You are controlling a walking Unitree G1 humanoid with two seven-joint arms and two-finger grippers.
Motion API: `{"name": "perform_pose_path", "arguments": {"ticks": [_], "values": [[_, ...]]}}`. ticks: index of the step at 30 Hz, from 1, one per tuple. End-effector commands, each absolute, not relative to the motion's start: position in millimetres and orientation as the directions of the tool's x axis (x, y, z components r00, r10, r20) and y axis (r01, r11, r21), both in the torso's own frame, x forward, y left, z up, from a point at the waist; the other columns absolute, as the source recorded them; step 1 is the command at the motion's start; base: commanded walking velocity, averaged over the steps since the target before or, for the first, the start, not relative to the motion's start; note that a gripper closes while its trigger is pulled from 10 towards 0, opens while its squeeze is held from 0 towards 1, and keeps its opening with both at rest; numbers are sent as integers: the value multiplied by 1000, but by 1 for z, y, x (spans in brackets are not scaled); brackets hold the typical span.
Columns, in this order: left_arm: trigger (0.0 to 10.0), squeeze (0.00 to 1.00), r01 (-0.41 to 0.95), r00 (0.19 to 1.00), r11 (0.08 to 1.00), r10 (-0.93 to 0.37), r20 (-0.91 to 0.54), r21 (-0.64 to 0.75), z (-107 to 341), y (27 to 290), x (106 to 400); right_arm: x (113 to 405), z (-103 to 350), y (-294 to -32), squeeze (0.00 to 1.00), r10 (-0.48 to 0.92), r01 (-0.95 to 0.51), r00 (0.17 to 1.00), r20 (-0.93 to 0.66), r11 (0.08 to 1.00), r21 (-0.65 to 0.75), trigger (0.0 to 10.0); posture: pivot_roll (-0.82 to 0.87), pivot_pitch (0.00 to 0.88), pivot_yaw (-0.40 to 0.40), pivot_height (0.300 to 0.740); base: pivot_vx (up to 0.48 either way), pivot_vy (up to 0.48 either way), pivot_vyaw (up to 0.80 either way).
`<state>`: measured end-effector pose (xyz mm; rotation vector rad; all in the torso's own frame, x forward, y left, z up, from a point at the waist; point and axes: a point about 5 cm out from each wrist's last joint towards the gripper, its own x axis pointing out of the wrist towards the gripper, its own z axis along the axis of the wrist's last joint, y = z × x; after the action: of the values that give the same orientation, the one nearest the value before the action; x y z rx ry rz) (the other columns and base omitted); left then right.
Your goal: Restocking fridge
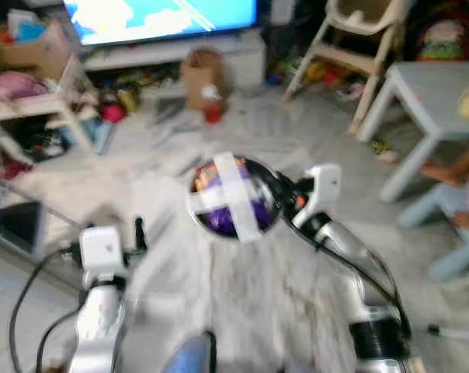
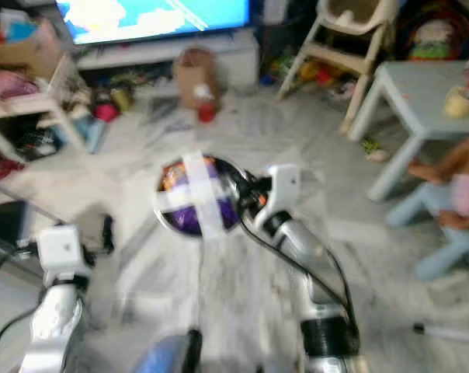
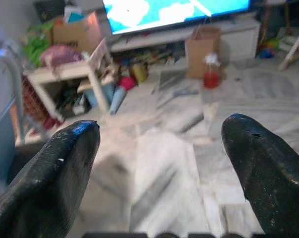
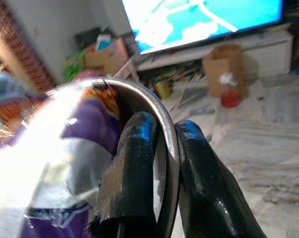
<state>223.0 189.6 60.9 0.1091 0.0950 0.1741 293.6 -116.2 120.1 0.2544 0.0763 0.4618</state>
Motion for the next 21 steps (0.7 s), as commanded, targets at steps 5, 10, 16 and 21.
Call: {"name": "perform_pose_path", "arguments": {"ticks": [5,10,16,21], "values": [[10000,0,-215,972,967,225,-70,135,67,200,222,297,127,-117,0,442,-431,897,18,863,264,10000,109,59,13,740,0,0,800],[10000,0,-213,973,968,223,-66,135,68,198,222,294,124,-116,0,448,-435,894,12,863,257,10000,108,55,14,740,0,0,800],[10000,0,-222,971,966,231,-58,134,69,200,227,295,122,-117,0,444,-432,896,8,866,252,10000,105,46,17,740,0,0,800],[10000,0,-229,970,964,238,-53,131,70,200,230,296,122,-118,0,442,-430,897,8,868,250,10000,104,41,16,740,0,0,800]]}}
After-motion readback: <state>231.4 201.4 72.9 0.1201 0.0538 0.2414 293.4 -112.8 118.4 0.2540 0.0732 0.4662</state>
